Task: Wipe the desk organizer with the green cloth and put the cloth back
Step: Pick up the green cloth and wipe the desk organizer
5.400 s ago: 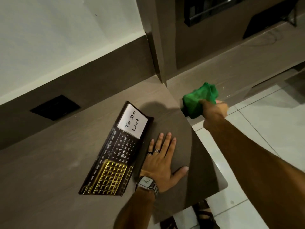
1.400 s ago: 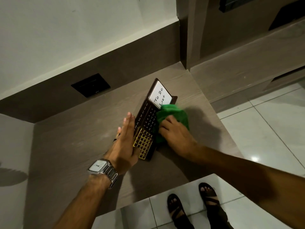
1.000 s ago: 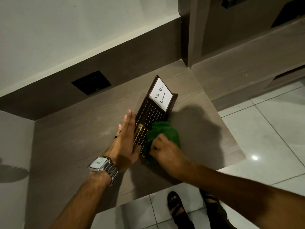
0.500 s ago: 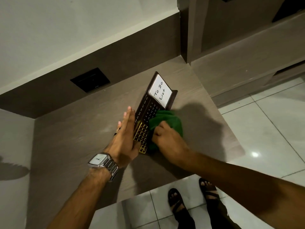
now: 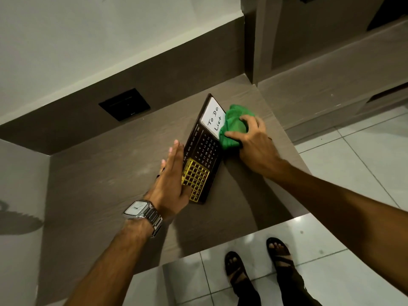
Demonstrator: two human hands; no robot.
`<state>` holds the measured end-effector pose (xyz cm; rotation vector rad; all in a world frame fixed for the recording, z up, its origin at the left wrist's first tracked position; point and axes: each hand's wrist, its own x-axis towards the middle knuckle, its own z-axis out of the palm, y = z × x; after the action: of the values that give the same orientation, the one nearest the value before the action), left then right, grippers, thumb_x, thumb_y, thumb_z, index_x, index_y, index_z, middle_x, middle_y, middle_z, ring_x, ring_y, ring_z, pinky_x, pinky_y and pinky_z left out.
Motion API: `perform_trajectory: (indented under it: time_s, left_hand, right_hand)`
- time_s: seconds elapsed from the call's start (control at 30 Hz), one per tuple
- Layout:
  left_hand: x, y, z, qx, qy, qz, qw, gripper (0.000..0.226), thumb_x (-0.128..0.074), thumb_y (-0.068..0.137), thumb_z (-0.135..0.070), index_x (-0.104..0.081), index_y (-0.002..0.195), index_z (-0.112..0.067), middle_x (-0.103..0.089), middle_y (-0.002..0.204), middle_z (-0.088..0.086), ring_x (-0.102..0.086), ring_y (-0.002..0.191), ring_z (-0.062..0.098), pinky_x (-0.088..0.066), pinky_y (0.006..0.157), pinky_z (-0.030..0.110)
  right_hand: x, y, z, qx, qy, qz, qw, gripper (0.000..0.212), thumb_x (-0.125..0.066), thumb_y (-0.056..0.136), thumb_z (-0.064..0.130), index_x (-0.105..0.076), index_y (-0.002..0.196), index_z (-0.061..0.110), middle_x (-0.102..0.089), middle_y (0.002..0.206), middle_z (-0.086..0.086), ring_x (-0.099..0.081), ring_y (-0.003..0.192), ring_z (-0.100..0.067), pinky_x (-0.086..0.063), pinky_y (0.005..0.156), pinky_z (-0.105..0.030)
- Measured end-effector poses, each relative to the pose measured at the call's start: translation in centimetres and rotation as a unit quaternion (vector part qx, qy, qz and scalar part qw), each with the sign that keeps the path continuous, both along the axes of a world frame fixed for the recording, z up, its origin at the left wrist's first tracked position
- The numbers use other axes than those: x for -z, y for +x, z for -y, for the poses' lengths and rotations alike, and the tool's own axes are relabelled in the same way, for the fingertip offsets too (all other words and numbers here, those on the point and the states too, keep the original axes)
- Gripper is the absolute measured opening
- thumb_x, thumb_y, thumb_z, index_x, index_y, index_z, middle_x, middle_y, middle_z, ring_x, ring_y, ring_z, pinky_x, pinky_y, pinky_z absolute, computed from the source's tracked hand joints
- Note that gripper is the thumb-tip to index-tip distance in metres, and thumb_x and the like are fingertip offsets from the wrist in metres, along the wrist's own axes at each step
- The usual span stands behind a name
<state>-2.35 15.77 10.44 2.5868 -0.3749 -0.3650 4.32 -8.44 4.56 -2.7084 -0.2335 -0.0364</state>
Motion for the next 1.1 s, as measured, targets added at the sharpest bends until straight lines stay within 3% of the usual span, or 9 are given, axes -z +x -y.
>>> perform_trajectory:
  time_s: [0.1, 0.23, 0.33, 0.5, 0.63, 0.73, 0.87, 1.03, 1.1]
  left_hand:
    - [0.1, 0.1, 0.0, 0.003, 0.002, -0.004, 1.000, 0.108, -0.061, 0.073, 0.001, 0.014, 0.150, -0.013, 0.014, 0.162, 0.005, 0.009, 0.150, 0.024, 0.004, 0.120, 0.045]
    - [0.1, 0.1, -0.1, 0.001, 0.003, 0.001, 1.000, 0.108, -0.059, 0.073, -0.001, 0.017, 0.149, -0.015, 0.014, 0.162, 0.004, 0.009, 0.150, 0.025, 0.005, 0.119, 0.045]
    - [0.1, 0.1, 0.0, 0.007, -0.001, 0.000, 1.000, 0.108, -0.058, 0.073, -0.002, 0.018, 0.147, -0.016, 0.012, 0.162, 0.006, 0.008, 0.150, 0.027, 0.004, 0.119, 0.047]
    - [0.1, 0.1, 0.1, 0.003, 0.014, 0.006, 1.000, 0.111, -0.061, 0.072, 0.002, 0.015, 0.150, -0.017, 0.011, 0.163, 0.005, 0.009, 0.149, 0.023, 0.008, 0.116, 0.041]
    - [0.1, 0.0, 0.0, 0.004, 0.015, 0.013, 1.000, 0.112, -0.061, 0.072, 0.006, 0.015, 0.150, -0.018, 0.011, 0.163, 0.005, 0.009, 0.149, 0.022, 0.008, 0.116, 0.041]
    - [0.0, -0.1, 0.1, 0.000, 0.007, 0.013, 1.000, 0.111, -0.060, 0.071, 0.006, 0.013, 0.151, -0.018, 0.010, 0.163, 0.005, 0.009, 0.149, 0.022, 0.009, 0.116, 0.040]
    - [0.0, 0.0, 0.0, 0.003, 0.007, 0.008, 1.000, 0.110, -0.060, 0.073, 0.003, 0.014, 0.151, -0.018, 0.010, 0.163, 0.006, 0.009, 0.149, 0.023, 0.007, 0.118, 0.043]
    - [0.1, 0.1, 0.0, 0.003, 0.001, 0.000, 1.000, 0.109, -0.061, 0.072, 0.000, 0.013, 0.151, -0.016, 0.011, 0.163, 0.005, 0.008, 0.149, 0.022, 0.006, 0.117, 0.044]
    - [0.1, 0.1, 0.0, -0.001, 0.002, -0.006, 1.000, 0.108, -0.058, 0.071, -0.005, 0.014, 0.151, -0.017, 0.013, 0.162, 0.003, 0.010, 0.149, 0.021, 0.007, 0.117, 0.043]
  right_hand:
    - [0.1, -1.0, 0.0, 0.001, 0.005, 0.016, 1.000, 0.062, -0.057, 0.080, -0.002, -0.053, 0.133, 0.031, -0.048, 0.137, -0.007, -0.037, 0.123, -0.035, -0.054, 0.083, -0.051]
    - [0.9, -6.2, -1.6, -0.110, 0.010, 0.095, 0.989, 0.044, -0.046, 0.080, 0.022, -0.065, 0.120, 0.018, -0.064, 0.119, -0.010, -0.053, 0.105, -0.037, -0.054, 0.073, -0.045]
    - [2.2, -8.4, -2.4, -0.170, -0.038, 0.081, 0.981, 0.049, -0.060, 0.079, 0.026, -0.058, 0.127, 0.024, -0.057, 0.128, -0.010, -0.050, 0.109, -0.038, -0.051, 0.072, -0.047]
    - [0.2, -1.4, 0.4, -0.047, -0.130, 0.110, 0.984, 0.043, -0.041, 0.086, 0.024, -0.056, 0.127, 0.029, -0.051, 0.134, -0.009, -0.046, 0.104, -0.039, -0.043, 0.075, -0.047]
    - [-1.6, 1.7, 1.1, -0.011, -0.184, 0.101, 0.978, 0.041, -0.055, 0.085, 0.051, -0.061, 0.117, 0.025, -0.052, 0.125, -0.007, -0.044, 0.106, -0.035, -0.040, 0.079, -0.044]
    - [-1.7, -1.2, -1.5, -0.072, -0.177, 0.106, 0.976, 0.028, -0.055, 0.089, 0.031, -0.064, 0.115, 0.026, -0.054, 0.125, -0.003, -0.044, 0.110, -0.033, -0.041, 0.081, -0.043]
    - [-1.3, -5.7, -3.6, -0.196, -0.143, 0.046, 0.969, 0.037, -0.068, 0.080, 0.034, -0.063, 0.117, 0.032, -0.052, 0.129, -0.002, -0.039, 0.112, -0.032, -0.044, 0.084, -0.046]
    - [-2.7, 1.1, -0.3, 0.022, -0.189, 0.107, 0.976, 0.040, -0.028, 0.097, 0.026, -0.066, 0.107, 0.020, -0.057, 0.116, -0.007, -0.048, 0.102, -0.031, -0.037, 0.070, -0.038]
    - [-2.7, 1.4, -0.8, 0.028, -0.194, 0.100, 0.975, 0.040, -0.026, 0.095, 0.021, -0.065, 0.106, 0.016, -0.058, 0.112, -0.008, -0.049, 0.099, -0.031, -0.035, 0.068, -0.038]
